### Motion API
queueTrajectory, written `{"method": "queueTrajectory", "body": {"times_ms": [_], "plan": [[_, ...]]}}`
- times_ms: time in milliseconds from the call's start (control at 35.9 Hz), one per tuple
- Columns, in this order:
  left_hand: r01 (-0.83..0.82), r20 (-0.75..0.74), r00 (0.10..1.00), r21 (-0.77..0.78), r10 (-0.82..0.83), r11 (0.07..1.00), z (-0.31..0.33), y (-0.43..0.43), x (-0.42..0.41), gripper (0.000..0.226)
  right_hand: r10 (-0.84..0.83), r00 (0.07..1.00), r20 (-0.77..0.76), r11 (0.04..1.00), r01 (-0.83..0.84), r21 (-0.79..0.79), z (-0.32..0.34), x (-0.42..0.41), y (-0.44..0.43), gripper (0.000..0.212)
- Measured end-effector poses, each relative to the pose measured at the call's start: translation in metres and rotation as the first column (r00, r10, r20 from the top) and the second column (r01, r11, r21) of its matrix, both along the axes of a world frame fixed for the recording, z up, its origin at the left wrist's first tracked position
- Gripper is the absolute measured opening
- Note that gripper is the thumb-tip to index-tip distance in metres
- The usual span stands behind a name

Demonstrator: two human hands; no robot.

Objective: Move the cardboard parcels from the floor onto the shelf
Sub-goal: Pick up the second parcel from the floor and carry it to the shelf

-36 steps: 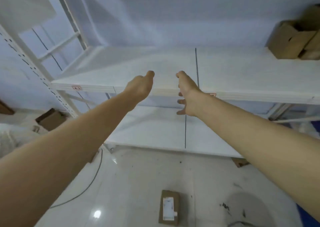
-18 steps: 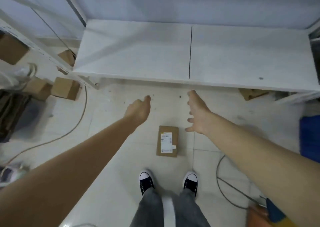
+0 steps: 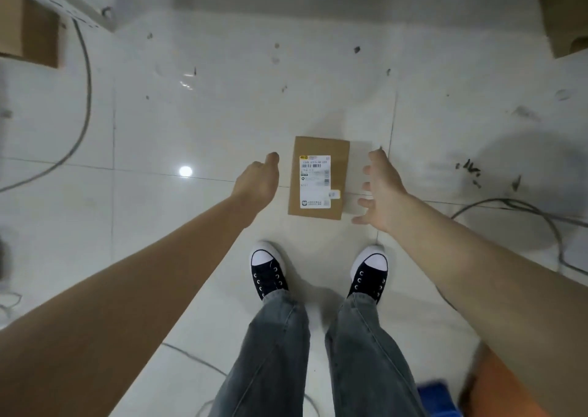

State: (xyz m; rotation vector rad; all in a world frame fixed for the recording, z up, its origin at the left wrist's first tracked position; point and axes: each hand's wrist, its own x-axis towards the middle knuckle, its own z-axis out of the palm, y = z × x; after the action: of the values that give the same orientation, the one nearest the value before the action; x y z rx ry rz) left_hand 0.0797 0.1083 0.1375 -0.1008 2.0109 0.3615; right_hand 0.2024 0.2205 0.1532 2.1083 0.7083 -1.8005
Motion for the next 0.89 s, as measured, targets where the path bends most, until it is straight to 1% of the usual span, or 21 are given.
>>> {"method": "queueTrajectory", "body": {"times_ms": [56, 139, 195, 278, 362, 445, 584, 696, 779, 890], "plan": [[-0.005, 0.017, 1.000, -0.001, 0.005, 1.000, -0.023, -0.001, 0.000, 0.036, -0.010, 1.000, 0.004, 1.000, 0.010, 0.004, -0.025, 0.000, -0.002, 0.030], [-0.003, 0.029, 1.000, -0.007, 0.003, 1.000, -0.055, 0.000, 0.000, 0.036, -0.014, 1.000, 0.004, 1.000, 0.014, 0.009, -0.064, 0.001, -0.005, 0.028], [-0.002, 0.037, 0.999, -0.002, 0.002, 1.000, -0.076, 0.001, 0.001, 0.035, -0.017, 1.000, 0.004, 1.000, 0.017, 0.013, -0.093, 0.000, -0.008, 0.030], [-0.030, 0.061, 0.998, 0.022, 0.028, 0.999, -0.107, 0.005, 0.004, 0.037, -0.034, 0.999, 0.010, 0.999, 0.034, 0.034, -0.138, 0.000, -0.012, 0.044], [-0.040, 0.085, 0.996, 0.037, 0.036, 0.999, -0.136, 0.008, 0.009, 0.045, -0.048, 0.999, -0.011, 0.997, 0.049, 0.058, -0.176, 0.001, -0.016, 0.042], [-0.024, 0.101, 0.995, 0.045, 0.020, 0.999, -0.162, 0.010, 0.013, 0.053, -0.021, 1.000, -0.002, 0.996, 0.021, 0.092, -0.204, 0.007, -0.018, 0.038], [-0.028, 0.126, 0.992, 0.033, 0.023, 0.999, -0.187, 0.009, 0.021, 0.063, -0.021, 1.000, 0.022, 0.992, 0.018, 0.128, -0.235, 0.016, -0.020, 0.041], [-0.066, 0.136, 0.989, 0.050, 0.059, 0.997, -0.192, 0.012, 0.025, 0.062, -0.014, 1.000, 0.021, 0.993, 0.012, 0.119, -0.247, 0.021, -0.022, 0.043], [-0.070, 0.139, 0.988, 0.051, 0.063, 0.996, -0.189, 0.017, 0.027, 0.073, 0.000, 1.000, 0.009, 0.994, -0.001, 0.111, -0.244, 0.019, -0.022, 0.041], [-0.071, 0.129, 0.990, 0.061, 0.062, 0.996, -0.181, 0.023, 0.027, 0.075, 0.009, 1.000, 0.010, 0.993, -0.010, 0.115, -0.231, 0.016, -0.021, 0.034]]}}
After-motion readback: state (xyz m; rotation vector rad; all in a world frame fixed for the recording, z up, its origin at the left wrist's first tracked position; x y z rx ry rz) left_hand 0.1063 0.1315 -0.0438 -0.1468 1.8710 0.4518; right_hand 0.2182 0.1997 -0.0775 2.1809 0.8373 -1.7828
